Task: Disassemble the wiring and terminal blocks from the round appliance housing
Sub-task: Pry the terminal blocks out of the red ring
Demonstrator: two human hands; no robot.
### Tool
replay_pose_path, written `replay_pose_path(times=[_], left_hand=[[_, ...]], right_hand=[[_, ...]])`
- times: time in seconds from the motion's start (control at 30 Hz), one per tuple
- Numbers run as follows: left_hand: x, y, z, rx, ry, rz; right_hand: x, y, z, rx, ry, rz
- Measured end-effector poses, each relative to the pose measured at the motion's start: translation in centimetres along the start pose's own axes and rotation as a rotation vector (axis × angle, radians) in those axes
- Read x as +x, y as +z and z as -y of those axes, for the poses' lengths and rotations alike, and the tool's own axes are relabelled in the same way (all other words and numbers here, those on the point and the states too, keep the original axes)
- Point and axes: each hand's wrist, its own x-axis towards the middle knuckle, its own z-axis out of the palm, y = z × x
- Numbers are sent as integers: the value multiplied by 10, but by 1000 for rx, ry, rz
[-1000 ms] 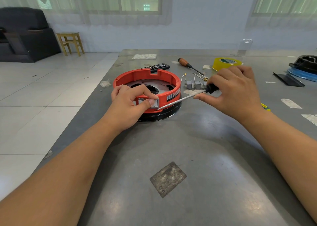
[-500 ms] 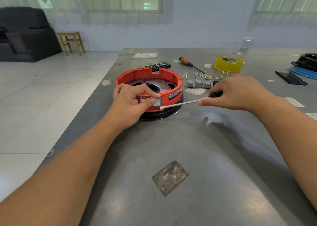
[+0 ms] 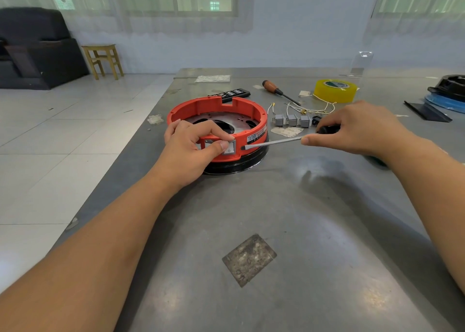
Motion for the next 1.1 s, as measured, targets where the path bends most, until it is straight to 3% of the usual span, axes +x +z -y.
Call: replay_pose_path(times=[0.57,1.0,1.1], left_hand=[[2,1,1,6,-14,23],[2,1,1,1,-22,18],[2,1,2,9,17,7]], right_hand=[[4,8,28,-50,-8,-9],[-1,17,38,-60,-74,-439],[-1,20,37,-70,-81,-465]])
